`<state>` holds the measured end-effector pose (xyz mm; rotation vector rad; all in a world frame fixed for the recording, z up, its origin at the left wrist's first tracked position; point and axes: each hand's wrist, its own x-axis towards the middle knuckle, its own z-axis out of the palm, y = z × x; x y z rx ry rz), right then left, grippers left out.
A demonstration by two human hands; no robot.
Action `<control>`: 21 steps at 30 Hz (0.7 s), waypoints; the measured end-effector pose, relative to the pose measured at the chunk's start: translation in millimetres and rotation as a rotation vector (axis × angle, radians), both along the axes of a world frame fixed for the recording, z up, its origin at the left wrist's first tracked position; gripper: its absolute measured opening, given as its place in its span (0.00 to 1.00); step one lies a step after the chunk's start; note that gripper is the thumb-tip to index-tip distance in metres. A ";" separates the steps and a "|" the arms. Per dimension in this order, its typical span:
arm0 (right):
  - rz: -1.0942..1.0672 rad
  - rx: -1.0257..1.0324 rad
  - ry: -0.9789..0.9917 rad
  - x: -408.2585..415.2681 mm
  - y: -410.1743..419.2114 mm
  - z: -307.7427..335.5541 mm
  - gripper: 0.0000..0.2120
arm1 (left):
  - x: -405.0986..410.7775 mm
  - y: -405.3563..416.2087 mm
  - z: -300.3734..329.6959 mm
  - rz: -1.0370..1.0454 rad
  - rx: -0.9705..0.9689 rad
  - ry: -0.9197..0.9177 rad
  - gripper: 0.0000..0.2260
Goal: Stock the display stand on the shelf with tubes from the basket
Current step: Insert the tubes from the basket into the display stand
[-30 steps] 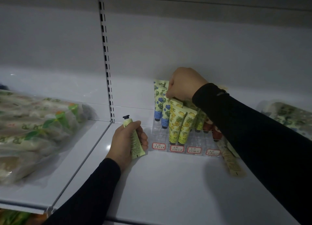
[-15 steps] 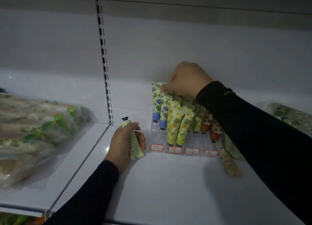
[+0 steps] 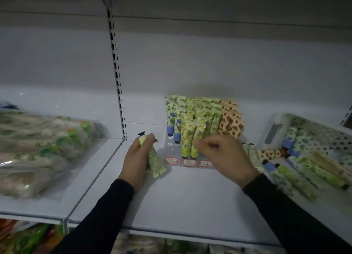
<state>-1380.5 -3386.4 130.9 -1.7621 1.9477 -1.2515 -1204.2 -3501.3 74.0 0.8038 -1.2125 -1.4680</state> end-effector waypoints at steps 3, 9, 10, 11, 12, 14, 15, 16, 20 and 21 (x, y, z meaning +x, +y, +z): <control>0.074 0.096 -0.087 3.1 7.1 -26.3 0.09 | -1.5 17.2 -1.1 -0.068 0.013 0.019 0.09; 0.088 0.176 -0.530 3.2 15.7 -43.9 0.12 | -15.3 48.4 -0.3 -0.320 0.111 0.037 0.10; 0.082 0.160 -0.607 0.7 17.1 -43.5 0.11 | -16.6 50.5 -0.5 -0.330 0.107 0.019 0.10; 0.071 0.138 -0.671 -2.3 18.4 -42.6 0.10 | -17.2 52.1 -0.2 -0.337 0.105 0.010 0.10; 0.057 0.112 -0.718 -5.5 19.4 -41.9 0.08 | -17.6 53.0 0.0 -0.341 0.103 0.006 0.09; 0.033 0.056 -0.773 -11.7 18.7 -41.9 0.06 | -18.1 52.0 -0.7 -0.342 0.107 0.001 0.10; 0.025 0.030 -0.790 -13.7 18.1 -42.4 0.06 | -18.3 51.5 -1.4 -0.336 0.114 0.001 0.10; 0.021 0.001 -0.806 -15.6 17.6 -43.1 0.06 | -18.8 50.2 -3.1 -0.326 0.121 0.004 0.10; 0.107 -0.102 -0.903 -21.3 14.6 -50.4 0.05 | -19.1 47.0 -8.2 -0.299 0.107 0.001 0.08; 0.136 -0.108 -0.940 -21.3 14.2 -51.2 0.06 | -19.0 46.6 -8.9 -0.303 0.099 0.005 0.07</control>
